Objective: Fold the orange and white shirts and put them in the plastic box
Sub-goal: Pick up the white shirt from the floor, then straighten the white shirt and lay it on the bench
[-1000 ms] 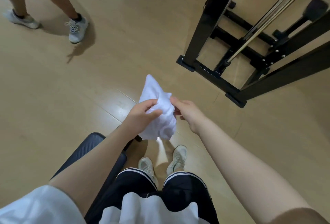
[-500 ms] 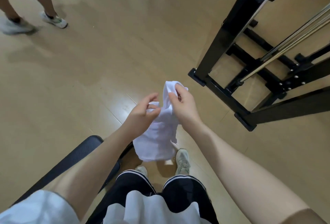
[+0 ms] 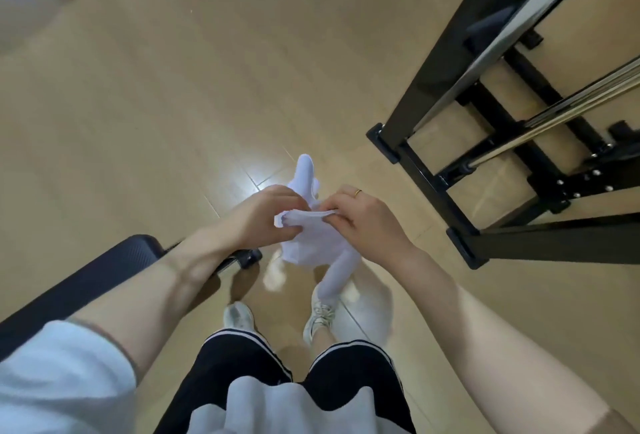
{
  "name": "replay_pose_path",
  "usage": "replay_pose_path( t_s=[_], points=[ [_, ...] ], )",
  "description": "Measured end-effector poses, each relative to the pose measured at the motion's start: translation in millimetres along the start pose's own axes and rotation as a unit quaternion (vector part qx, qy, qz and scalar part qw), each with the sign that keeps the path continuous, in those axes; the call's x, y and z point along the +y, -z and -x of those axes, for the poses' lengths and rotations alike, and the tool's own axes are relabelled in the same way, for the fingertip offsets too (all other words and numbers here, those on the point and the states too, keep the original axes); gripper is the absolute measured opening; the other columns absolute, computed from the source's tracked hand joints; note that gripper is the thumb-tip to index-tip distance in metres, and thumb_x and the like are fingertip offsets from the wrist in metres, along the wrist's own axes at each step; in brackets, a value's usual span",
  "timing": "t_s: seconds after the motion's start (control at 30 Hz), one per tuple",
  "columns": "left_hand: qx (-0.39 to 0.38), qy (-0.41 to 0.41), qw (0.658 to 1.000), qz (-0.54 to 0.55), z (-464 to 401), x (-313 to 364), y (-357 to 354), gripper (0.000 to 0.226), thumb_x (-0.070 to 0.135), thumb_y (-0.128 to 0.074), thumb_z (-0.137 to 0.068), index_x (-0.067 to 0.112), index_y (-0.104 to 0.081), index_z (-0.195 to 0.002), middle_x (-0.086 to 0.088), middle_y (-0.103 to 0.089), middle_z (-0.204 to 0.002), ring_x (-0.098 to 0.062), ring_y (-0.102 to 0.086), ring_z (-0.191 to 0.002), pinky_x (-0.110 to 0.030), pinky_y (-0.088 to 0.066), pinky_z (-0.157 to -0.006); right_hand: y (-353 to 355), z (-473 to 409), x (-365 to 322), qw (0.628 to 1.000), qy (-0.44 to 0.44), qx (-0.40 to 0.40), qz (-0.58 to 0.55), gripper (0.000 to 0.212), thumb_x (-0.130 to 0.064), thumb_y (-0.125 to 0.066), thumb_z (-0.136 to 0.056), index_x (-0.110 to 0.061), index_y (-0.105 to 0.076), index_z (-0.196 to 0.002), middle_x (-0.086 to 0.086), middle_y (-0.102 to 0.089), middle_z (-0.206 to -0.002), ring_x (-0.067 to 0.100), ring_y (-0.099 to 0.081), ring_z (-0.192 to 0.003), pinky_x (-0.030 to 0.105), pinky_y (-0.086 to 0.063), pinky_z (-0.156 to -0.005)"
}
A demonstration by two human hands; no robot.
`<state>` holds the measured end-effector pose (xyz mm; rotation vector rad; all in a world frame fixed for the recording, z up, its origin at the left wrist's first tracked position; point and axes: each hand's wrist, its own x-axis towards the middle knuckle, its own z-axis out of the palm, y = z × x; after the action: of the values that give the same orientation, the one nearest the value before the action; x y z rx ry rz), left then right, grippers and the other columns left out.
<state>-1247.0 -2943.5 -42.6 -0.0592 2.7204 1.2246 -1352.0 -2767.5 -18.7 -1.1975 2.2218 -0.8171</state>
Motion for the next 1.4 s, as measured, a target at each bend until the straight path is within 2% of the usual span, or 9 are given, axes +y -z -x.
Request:
replay_pose_path(
  t_s=[0.13,0.27,0.47,0.7,0.87,0.97,1.1,1.2,1.4],
  points=[
    [0.000,0.026,0.999,-0.034,-7,3,-3,0.032,0.034,-0.044,-0.075,0.006,-0.056,-0.063,-0.008,-0.052,-0.062,-0.024,-0.046,-0.067,-0.039,-0.042,-0.064,11,10,32,0.999,-0.031,0.023,0.018,0.035,-0.037,-0.041,-0.081,-0.011,-0.063,-0.085,0.005,-0.062,-0.090,0.027,-0.060,-0.075,0.036,-0.047,-0.064],
    [-0.001,0.111,0.992,-0.053,-4,1,-7,0.028,0.045,-0.045,-0.076,0.030,-0.029,-0.059,0.009,-0.038,-0.055,-0.009,-0.038,-0.053,-0.028,-0.029,-0.052,18,9,63,0.992,-0.101,0.017,0.076,0.013,-0.012,-0.050,-0.088,-0.010,-0.063,-0.092,0.007,-0.061,-0.101,0.029,-0.058,-0.085,0.038,-0.047,-0.069],
    [0.060,0.266,0.957,0.096,4,-13,6,0.017,0.019,-0.068,-0.082,0.027,-0.055,-0.074,0.005,-0.051,-0.063,-0.005,-0.045,-0.055,-0.011,-0.034,-0.052,33,2,85,0.965,-0.261,0.001,0.027,0.036,-0.023,-0.051,-0.091,-0.016,-0.039,-0.057,0.004,-0.043,-0.059,0.020,-0.038,-0.057,0.030,-0.025,-0.052],
    [0.143,0.359,0.895,0.225,9,-10,22,0.027,0.035,-0.062,-0.071,0.012,-0.048,-0.068,-0.003,-0.047,-0.066,-0.018,-0.041,-0.063,-0.026,-0.030,-0.055,39,-25,55,0.870,-0.415,-0.018,-0.267,0.022,-0.007,-0.053,-0.083,-0.016,-0.049,-0.064,0.004,-0.046,-0.065,0.016,-0.041,-0.056,0.026,-0.034,-0.057],
    [0.237,0.362,0.892,0.135,7,2,30,0.009,0.012,-0.057,-0.086,0.016,-0.053,-0.093,-0.002,-0.052,-0.085,-0.020,-0.046,-0.080,-0.025,-0.034,-0.060,47,-39,21,0.876,-0.320,-0.054,-0.357,0.023,-0.025,-0.063,-0.067,-0.012,-0.053,-0.083,0.011,-0.042,-0.080,0.023,-0.037,-0.072,0.031,-0.023,-0.058],
    [0.215,0.277,0.922,0.163,-1,30,21,0.037,0.017,-0.061,-0.085,0.015,-0.049,-0.121,0.004,-0.052,-0.098,-0.009,-0.052,-0.084,-0.020,-0.038,-0.073,47,-46,-2,0.876,-0.274,-0.092,-0.386,0.023,-0.024,-0.065,-0.074,-0.008,-0.055,-0.088,0.014,-0.044,-0.082,0.022,-0.041,-0.071,0.028,-0.028,-0.056],
    [0.166,0.181,0.912,0.328,-3,69,-2,0.037,0.006,-0.066,-0.082,0.020,-0.048,-0.111,0.006,-0.052,-0.092,-0.002,-0.057,-0.077,-0.015,-0.048,-0.073,38,-57,-30,0.875,-0.304,-0.097,-0.363,0.019,-0.015,-0.064,-0.085,-0.001,-0.061,-0.098,0.015,-0.052,-0.087,0.023,-0.049,-0.072,0.025,-0.039,-0.057],
    [0.236,0.201,0.908,0.283,-3,75,-14,0.041,0.014,-0.072,-0.076,0.025,-0.048,-0.107,0.008,-0.061,-0.094,-0.009,-0.064,-0.083,-0.018,-0.049,-0.075,38,-58,-34,0.859,-0.296,-0.092,-0.407,0.022,-0.007,-0.056,-0.089,0.005,-0.062,-0.107,0.014,-0.059,-0.089,0.022,-0.056,-0.080,0.023,-0.045,-0.069],
    [0.329,0.244,0.875,0.258,-12,80,-7,0.012,0.023,-0.059,-0.088,0.027,-0.056,-0.077,0.008,-0.054,-0.064,0.001,-0.051,-0.056,-0.008,-0.039,-0.055,38,-47,-30,0.848,-0.277,-0.050,-0.449,0.015,-0.019,-0.049,-0.095,-0.007,-0.055,-0.090,0.003,-0.046,-0.067,0.009,-0.043,-0.057,0.018,-0.036,-0.060]
  ],
)
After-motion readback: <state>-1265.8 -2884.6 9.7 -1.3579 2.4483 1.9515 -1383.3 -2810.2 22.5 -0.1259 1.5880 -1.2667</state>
